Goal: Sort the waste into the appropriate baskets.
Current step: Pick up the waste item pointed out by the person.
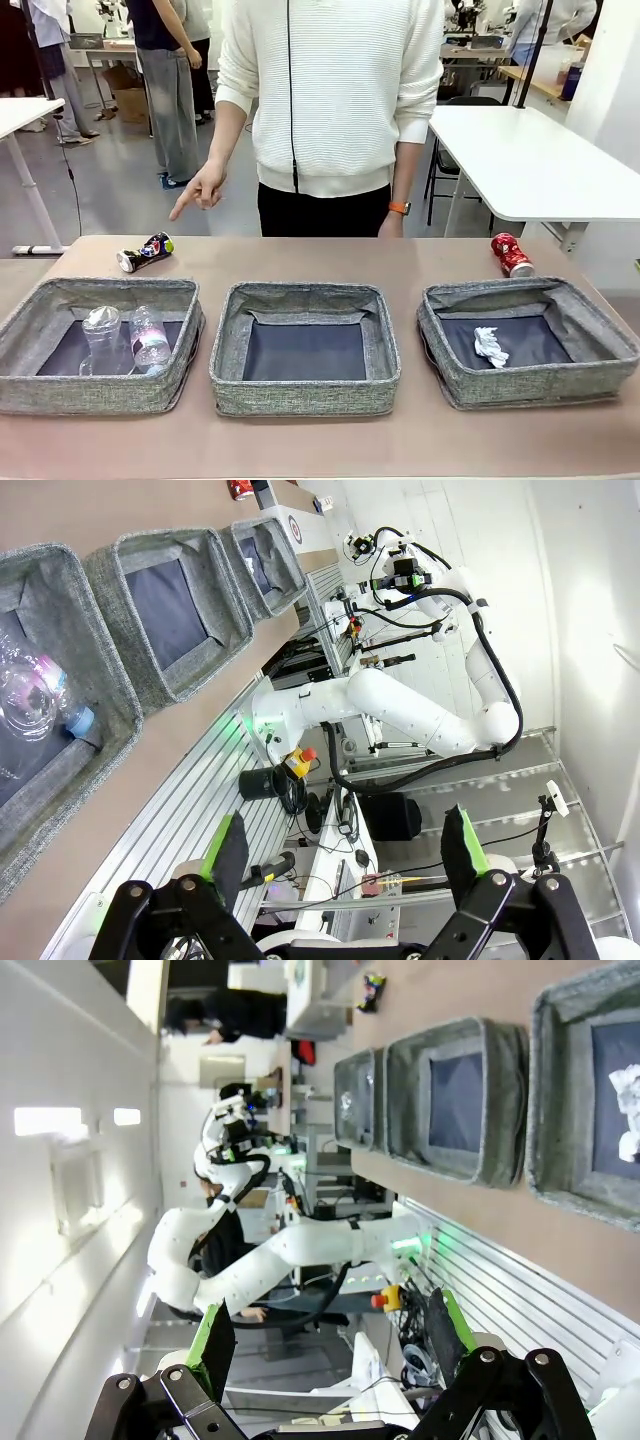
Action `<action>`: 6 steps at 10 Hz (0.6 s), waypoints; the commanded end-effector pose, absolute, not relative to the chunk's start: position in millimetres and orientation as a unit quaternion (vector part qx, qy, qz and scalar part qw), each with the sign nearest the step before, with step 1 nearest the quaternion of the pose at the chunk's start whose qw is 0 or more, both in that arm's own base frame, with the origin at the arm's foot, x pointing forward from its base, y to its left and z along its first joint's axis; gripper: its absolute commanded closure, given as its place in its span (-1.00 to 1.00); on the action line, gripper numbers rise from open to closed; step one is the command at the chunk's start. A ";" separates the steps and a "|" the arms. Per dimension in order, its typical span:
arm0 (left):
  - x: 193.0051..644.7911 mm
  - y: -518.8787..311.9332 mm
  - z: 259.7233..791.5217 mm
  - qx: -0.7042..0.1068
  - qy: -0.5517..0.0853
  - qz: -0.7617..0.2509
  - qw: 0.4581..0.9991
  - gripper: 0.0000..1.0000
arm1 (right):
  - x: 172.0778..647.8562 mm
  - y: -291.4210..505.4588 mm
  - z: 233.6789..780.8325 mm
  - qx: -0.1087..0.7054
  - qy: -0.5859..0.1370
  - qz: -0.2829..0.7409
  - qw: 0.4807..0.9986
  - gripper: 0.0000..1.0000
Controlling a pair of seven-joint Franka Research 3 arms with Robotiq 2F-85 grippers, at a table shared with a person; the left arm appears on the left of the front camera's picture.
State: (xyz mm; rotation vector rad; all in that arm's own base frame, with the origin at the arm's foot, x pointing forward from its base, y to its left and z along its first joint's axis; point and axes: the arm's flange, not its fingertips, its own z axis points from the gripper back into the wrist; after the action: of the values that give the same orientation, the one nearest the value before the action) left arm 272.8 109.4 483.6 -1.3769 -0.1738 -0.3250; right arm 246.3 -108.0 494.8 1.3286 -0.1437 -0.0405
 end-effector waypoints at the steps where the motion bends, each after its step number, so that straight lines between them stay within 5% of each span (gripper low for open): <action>1: 271.9 108.7 486.5 -0.639 -0.084 -0.151 0.749 -1.00 | 247.1 -111.0 498.0 0.624 -0.073 -0.011 0.778 -1.00; 2: 272.8 109.4 483.6 -0.632 -0.080 -0.149 0.757 -1.00 | 247.1 -111.0 498.0 0.624 -0.073 -0.011 0.778 -1.00; 4: 293.8 95.2 506.2 -0.450 -0.143 -0.186 0.861 -1.00 | 247.1 -111.0 498.0 0.624 -0.073 -0.011 0.778 -1.00; 6: 342.6 87.9 523.3 -0.034 -0.225 -0.103 0.968 -1.00 | 247.1 -111.0 498.0 0.624 -0.073 -0.011 0.778 -1.00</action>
State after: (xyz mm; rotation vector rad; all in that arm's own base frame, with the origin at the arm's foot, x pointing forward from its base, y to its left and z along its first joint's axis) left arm 323.8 92.7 532.0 -0.8406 -0.3534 -0.4227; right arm 246.3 -108.4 494.8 1.3293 -0.1442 -0.0411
